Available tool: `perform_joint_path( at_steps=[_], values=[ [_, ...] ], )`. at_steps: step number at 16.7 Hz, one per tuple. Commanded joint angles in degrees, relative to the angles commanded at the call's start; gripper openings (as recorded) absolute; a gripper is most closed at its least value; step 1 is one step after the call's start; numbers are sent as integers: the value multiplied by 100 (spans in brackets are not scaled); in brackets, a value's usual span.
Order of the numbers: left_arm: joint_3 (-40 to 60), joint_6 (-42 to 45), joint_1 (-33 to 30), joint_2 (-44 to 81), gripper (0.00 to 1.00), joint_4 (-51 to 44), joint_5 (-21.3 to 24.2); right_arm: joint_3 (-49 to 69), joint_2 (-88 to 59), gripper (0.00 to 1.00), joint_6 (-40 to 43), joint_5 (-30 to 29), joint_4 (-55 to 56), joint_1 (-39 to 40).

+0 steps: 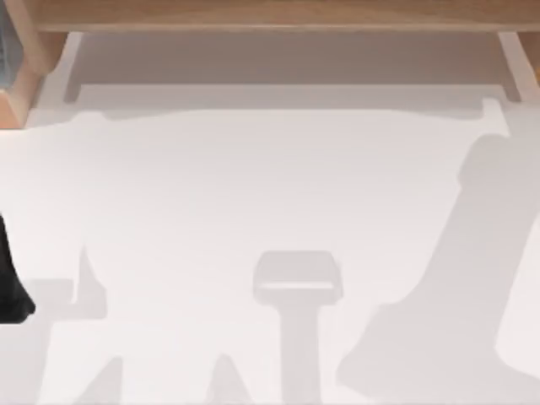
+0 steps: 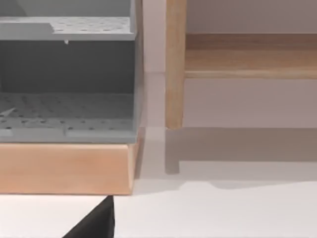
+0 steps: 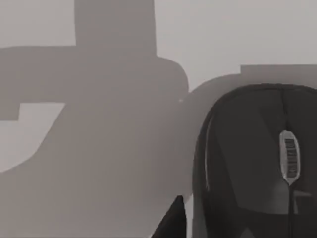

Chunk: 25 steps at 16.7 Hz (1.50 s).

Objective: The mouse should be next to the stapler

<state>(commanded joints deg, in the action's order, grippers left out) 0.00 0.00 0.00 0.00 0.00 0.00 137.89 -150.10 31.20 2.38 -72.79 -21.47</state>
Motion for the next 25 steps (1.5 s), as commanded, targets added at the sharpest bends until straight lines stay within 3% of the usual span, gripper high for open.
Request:
perform_joint_path(
  at_steps=[5,6,16,25],
  values=[
    [0,0,0,0,100,0,0,0,0,2,0,0,0,0],
    [0,0,0,0,100,0,0,0,0,0,0,0,0,0],
    [0,0,0,0,100,0,0,21,53,0,19,5,-9,-9],
    [0,0,0,0,100,0,0,-755,1720,0,1013,148,275,-311]
  ],
)
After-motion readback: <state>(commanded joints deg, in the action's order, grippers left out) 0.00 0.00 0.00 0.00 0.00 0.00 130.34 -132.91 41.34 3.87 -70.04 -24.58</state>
